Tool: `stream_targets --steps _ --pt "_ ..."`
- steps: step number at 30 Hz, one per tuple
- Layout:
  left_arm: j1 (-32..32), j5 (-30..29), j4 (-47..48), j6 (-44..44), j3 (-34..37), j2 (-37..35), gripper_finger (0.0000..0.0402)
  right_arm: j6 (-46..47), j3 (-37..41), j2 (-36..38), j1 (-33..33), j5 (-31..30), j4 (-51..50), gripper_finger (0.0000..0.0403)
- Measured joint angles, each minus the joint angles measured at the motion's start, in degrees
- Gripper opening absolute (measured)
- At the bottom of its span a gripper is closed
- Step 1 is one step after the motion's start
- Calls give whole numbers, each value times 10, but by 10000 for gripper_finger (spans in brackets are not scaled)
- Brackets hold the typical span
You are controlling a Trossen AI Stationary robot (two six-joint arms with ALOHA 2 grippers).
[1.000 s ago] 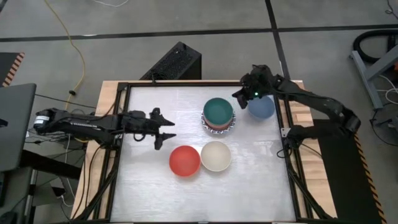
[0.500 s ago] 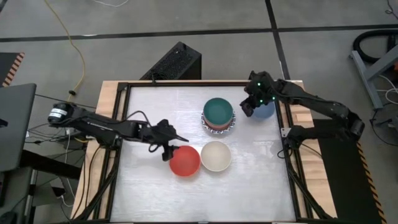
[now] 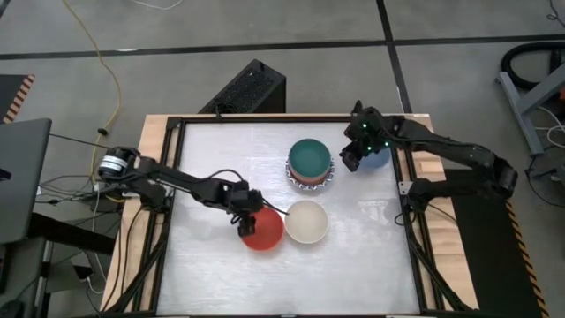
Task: Nest bowls inside each other by size order
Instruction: Stack the orange bowl on top of the green bowl
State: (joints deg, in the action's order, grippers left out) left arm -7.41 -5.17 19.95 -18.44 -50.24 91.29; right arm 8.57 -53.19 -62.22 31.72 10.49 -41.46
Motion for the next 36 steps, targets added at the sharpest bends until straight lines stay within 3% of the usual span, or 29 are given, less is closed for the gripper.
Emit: stream_targets --steps 5,10,15,20,25,30,36 --pt "2 19 -1 -12 0 17 157 0 0 0 -14 -7 -11 123" --pt "2 16 0 -18 0 6 32 5 0 0 -32 -54 -10 123" --pt "1 -41 1 -22 0 -20 8 35 0 0 -47 -137 -10 123" --pt "2 -155 13 -16 0 -69 2 91 0 0 -64 -234 -14 123" --pt "0 -344 5 4 0 -130 1 95 0 0 -83 -292 4 123" --pt "-5 -518 -86 81 0 -178 1 61 0 0 -122 -309 107 123" --pt "-2 -657 -262 239 1 -190 0 -48 0 0 -192 -362 277 123"
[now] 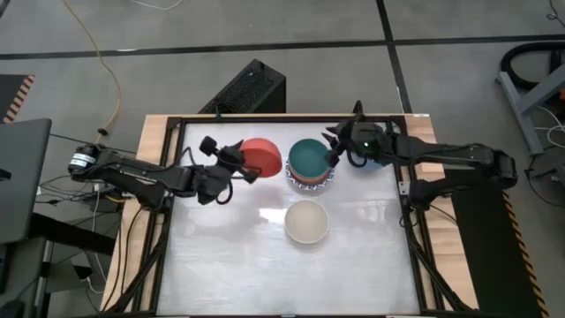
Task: Nest bowls inside each other by size order
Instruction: Stack the orange bowl on top of the green bowl
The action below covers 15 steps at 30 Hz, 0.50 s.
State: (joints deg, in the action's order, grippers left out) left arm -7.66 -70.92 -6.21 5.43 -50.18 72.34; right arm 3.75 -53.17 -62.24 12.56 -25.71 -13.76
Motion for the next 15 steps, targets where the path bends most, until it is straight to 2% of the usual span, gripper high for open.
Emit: stream_targets --steps 3,11,15 --pt "10 9 -83 72 0 0 0 -58 0 0 -34 -24 75 123" --pt "66 84 -254 173 0 0 0 -177 0 -32 -107 -36 213 123" --pt "105 119 -327 199 0 0 0 -236 0 -75 -134 -123 283 123"
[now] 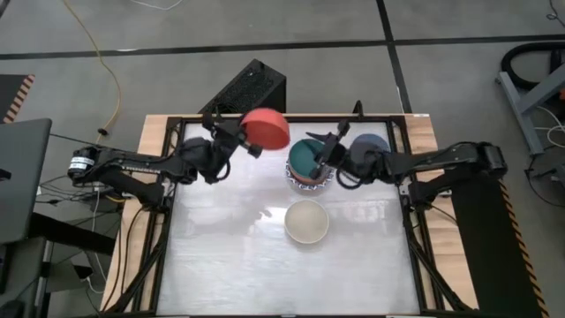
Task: Nest bowls inside each other by size order
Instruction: Stack the orange bowl on top of the green bowl
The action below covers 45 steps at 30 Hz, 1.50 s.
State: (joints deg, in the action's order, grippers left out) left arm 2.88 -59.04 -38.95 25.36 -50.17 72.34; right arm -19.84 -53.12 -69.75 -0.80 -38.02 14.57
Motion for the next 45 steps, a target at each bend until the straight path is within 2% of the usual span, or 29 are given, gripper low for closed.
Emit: stream_targets --steps 6,10,17,25,29,33,37,43,45 --pt "54 23 -53 10 0 6 0 -57 0 -67 -15 -101 139 123" --pt "76 48 -70 3 0 23 0 -62 -1 -106 -11 -101 232 123" --pt "78 48 -86 20 0 60 0 -70 0 -150 7 -117 317 138" --pt "77 71 -90 -8 0 66 0 -36 0 -150 29 -98 324 194" --pt "77 82 -88 -21 0 66 0 -17 0 -150 36 -92 324 202" --pt "77 99 -80 -31 0 66 0 1 0 -150 38 -71 322 173" --pt "77 108 -77 -41 0 66 0 22 0 -150 44 -63 321 112" --pt "78 108 -60 -57 0 66 1 55 -1 -150 52 -82 311 21" --pt "78 108 -55 -58 0 66 2 63 -1 -150 55 -82 306 17"
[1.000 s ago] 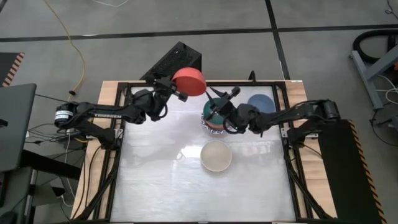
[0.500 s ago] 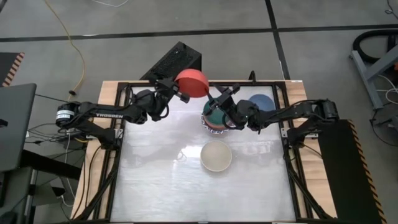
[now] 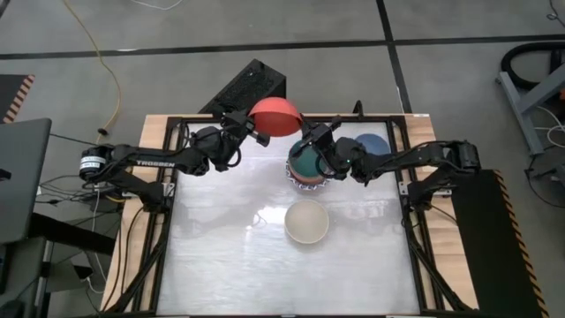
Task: Nest bowls inside each other by size order
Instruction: Stack the orange bowl on top of the green bowl
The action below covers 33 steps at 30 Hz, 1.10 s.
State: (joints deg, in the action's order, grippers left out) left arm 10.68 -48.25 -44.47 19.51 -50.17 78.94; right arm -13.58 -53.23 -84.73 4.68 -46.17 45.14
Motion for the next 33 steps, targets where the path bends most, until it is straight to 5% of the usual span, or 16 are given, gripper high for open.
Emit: stream_targets --steps 5,15,20,33 --pt "-1 24 7 -1 0 0 44 22 0 0 1 -1 -13 16" --pt "-3 88 83 14 0 -1 222 35 1 -1 8 -6 -66 7" --pt "-2 79 99 9 0 -1 286 118 1 -1 35 38 -117 7" --pt "-6 29 111 38 0 -1 314 182 -86 6 91 100 -343 7"
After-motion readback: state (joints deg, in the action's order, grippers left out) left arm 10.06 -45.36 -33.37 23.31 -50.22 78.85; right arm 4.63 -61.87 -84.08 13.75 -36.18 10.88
